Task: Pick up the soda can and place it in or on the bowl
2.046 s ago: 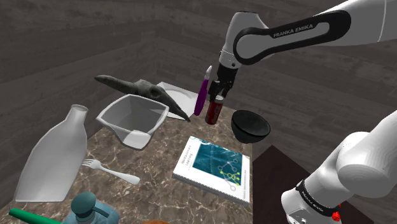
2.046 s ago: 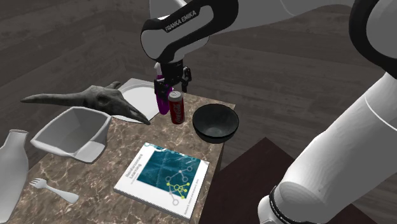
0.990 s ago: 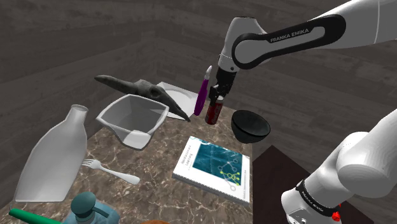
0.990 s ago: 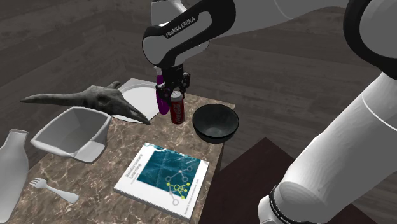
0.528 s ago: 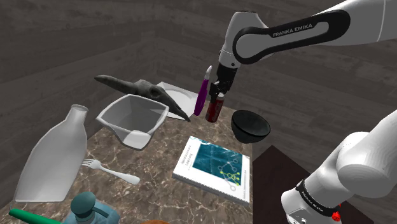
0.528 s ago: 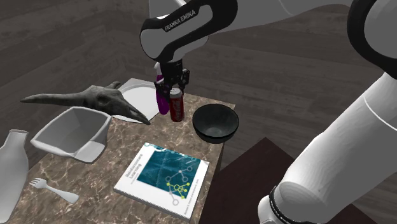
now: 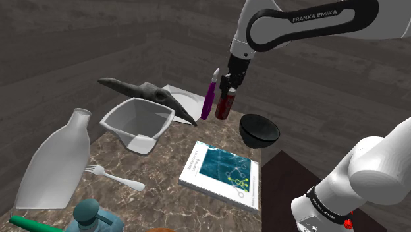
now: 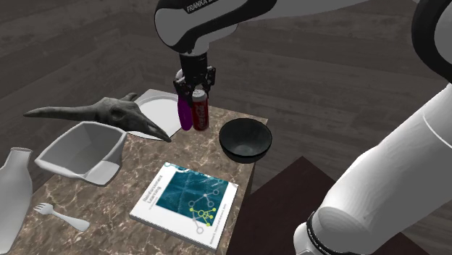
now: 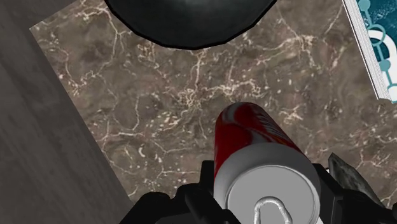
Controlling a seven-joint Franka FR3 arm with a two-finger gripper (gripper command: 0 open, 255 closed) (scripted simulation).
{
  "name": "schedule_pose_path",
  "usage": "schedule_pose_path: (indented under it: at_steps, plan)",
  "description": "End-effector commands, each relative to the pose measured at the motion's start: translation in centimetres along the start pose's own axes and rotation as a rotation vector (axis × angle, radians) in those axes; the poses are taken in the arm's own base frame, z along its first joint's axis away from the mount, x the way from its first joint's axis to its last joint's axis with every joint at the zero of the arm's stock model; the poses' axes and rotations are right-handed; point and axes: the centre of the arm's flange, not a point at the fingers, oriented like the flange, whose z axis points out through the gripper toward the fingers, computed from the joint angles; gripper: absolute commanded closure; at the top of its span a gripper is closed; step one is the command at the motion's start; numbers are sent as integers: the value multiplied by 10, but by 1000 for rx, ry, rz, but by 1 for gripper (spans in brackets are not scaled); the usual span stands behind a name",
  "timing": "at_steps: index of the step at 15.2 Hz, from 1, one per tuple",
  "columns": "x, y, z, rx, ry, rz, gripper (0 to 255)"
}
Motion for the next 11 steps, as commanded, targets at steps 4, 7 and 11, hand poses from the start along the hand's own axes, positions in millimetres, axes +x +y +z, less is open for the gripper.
schedule_pose_path:
  at_steps: [4,7,11]
  plan:
    - [-1,0,-26,0,0,0,255]
    - [-1,0,-42,0,0,0,255]
    - [-1,0,-63,0,0,0,255]
